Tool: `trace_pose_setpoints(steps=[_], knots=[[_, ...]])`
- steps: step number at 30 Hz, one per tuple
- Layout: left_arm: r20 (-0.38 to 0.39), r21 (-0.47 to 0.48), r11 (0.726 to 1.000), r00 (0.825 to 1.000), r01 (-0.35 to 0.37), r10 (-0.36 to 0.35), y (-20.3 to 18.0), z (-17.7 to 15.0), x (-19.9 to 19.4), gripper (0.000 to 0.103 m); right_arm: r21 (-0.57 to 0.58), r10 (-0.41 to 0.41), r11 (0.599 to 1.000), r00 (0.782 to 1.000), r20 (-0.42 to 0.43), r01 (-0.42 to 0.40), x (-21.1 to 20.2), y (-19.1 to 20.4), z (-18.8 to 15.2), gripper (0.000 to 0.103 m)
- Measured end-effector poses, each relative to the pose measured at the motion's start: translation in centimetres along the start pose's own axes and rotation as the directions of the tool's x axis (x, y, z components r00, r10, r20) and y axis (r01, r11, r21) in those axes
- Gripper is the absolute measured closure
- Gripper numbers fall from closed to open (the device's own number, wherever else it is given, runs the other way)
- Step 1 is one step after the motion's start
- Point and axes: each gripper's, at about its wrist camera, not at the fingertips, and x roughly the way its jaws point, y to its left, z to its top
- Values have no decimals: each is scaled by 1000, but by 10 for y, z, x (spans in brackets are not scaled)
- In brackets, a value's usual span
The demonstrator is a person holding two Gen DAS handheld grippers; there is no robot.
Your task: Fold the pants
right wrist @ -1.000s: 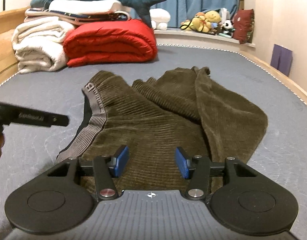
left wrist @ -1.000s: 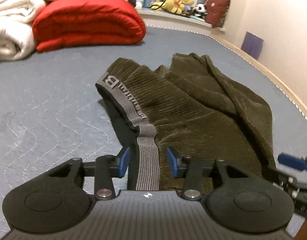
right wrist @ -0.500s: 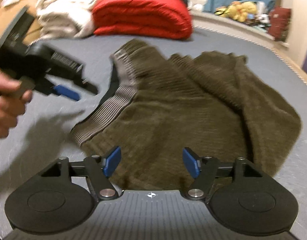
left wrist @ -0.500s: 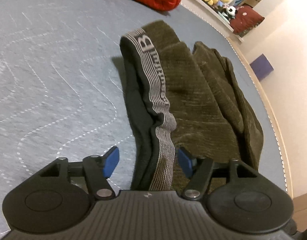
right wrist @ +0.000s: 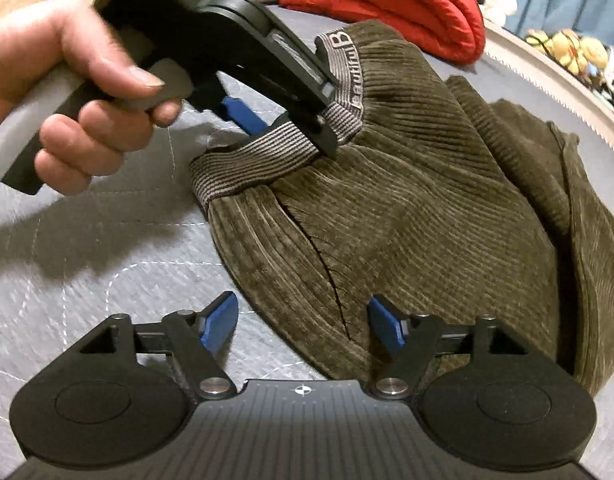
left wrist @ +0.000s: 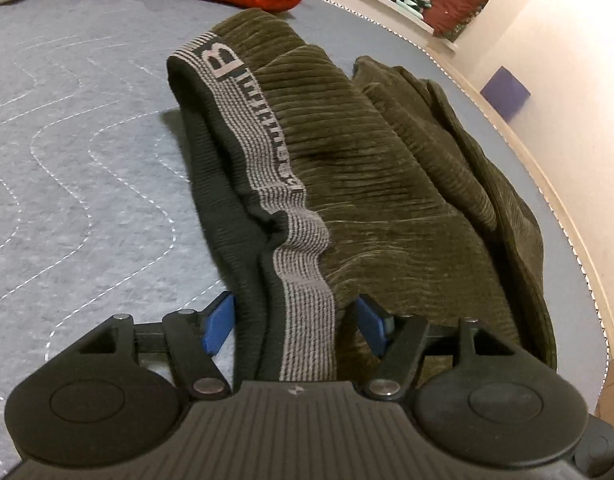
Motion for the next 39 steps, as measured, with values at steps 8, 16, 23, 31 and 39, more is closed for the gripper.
trace_pose_setpoints(steps=[8, 16, 23, 31, 39], knots=[[13, 6, 1000, 1000, -15, 15, -1, 3, -1, 69, 9, -32, 999, 998, 46, 32, -4, -4, 10, 74], [80, 6, 1000, 997, 6, -6, -3, 9, -39, 85, -31, 1, 1000, 992, 123, 3, -30, 0, 20, 94], [166, -19, 1000, 986, 21, -18, 12, 5, -99, 87, -119, 68, 992, 972, 224, -41, -60, 23, 27, 95], [198, -81, 996, 979, -38, 53, 49, -18, -167, 89, -233, 231, 958, 930, 285, -166, -82, 75, 41, 95], [151, -147, 982, 979, -118, 140, 100, -51, -227, 88, -405, 422, 862, 873, 245, -304, -91, 140, 45, 96]])
